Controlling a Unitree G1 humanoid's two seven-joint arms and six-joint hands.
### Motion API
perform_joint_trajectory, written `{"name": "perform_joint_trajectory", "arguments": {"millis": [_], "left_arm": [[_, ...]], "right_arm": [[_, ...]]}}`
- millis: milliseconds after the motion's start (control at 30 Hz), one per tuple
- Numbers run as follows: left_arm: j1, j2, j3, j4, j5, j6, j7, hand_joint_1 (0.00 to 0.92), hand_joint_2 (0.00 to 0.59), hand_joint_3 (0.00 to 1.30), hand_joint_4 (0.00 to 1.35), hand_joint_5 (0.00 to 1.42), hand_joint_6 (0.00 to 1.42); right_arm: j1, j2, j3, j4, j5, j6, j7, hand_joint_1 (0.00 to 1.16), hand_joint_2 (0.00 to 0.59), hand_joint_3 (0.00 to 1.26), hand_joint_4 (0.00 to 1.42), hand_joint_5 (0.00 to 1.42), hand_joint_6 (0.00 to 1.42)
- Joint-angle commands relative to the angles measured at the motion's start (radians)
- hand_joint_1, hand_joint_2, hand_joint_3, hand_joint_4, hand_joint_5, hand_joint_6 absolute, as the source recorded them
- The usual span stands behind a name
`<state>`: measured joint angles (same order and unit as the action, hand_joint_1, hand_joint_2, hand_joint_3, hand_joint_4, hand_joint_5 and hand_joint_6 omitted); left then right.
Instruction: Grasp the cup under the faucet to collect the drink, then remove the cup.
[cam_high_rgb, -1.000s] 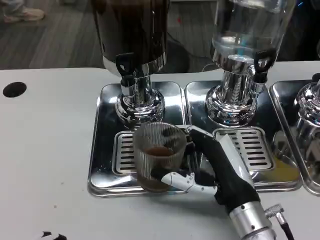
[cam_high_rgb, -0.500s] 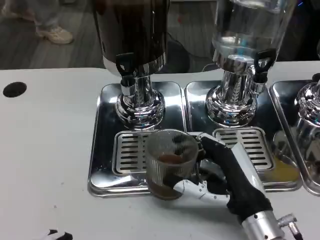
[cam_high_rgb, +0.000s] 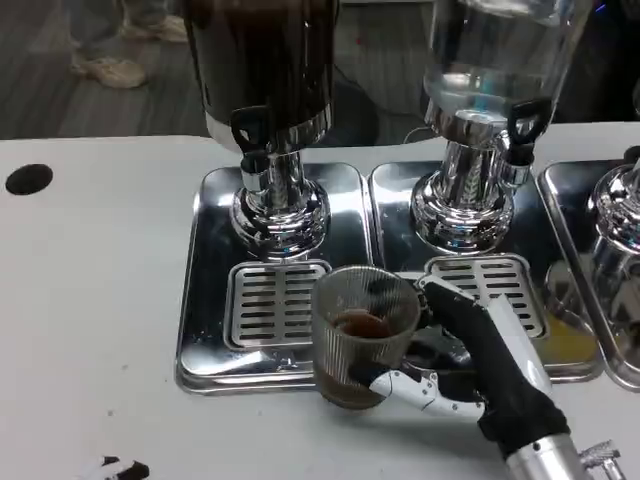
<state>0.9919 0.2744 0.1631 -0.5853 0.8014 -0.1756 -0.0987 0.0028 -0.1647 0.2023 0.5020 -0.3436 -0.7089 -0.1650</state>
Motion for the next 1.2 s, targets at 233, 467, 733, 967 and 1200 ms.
{"name": "perform_joint_trajectory", "arguments": {"millis": [233, 467, 733, 967, 1200], "left_arm": [[-0.001, 0.016, 0.006, -0.014, 0.003, 0.024, -0.024, 0.000, 0.121, 0.26, 0.13, 0.19, 0.39], [-0.002, 0.015, 0.006, -0.018, -0.001, 0.033, -0.030, 0.000, 0.121, 0.26, 0.12, 0.19, 0.39], [-0.009, 0.017, 0.010, -0.018, -0.007, 0.042, -0.035, 0.000, 0.113, 0.26, 0.12, 0.18, 0.40], [-0.008, 0.014, 0.008, -0.016, -0.011, 0.046, -0.037, 0.000, 0.110, 0.26, 0.12, 0.18, 0.40], [-0.013, 0.013, 0.010, -0.017, -0.017, 0.056, -0.040, 0.000, 0.111, 0.26, 0.12, 0.18, 0.40]], "right_arm": [[0.013, -0.006, -0.026, 0.010, 0.047, -0.091, 0.013, 0.65, 0.121, 0.49, 0.55, 0.62, 0.49], [0.025, -0.013, -0.040, 0.039, 0.056, -0.130, 0.022, 0.65, 0.120, 0.50, 0.55, 0.62, 0.49], [0.038, -0.023, -0.054, 0.068, 0.062, -0.171, 0.031, 0.66, 0.115, 0.50, 0.55, 0.62, 0.49], [0.039, -0.028, -0.062, 0.097, 0.069, -0.196, 0.035, 0.67, 0.108, 0.50, 0.55, 0.62, 0.52], [0.038, -0.035, -0.075, 0.133, 0.074, -0.230, 0.039, 0.68, 0.109, 0.50, 0.55, 0.62, 0.52]]}}
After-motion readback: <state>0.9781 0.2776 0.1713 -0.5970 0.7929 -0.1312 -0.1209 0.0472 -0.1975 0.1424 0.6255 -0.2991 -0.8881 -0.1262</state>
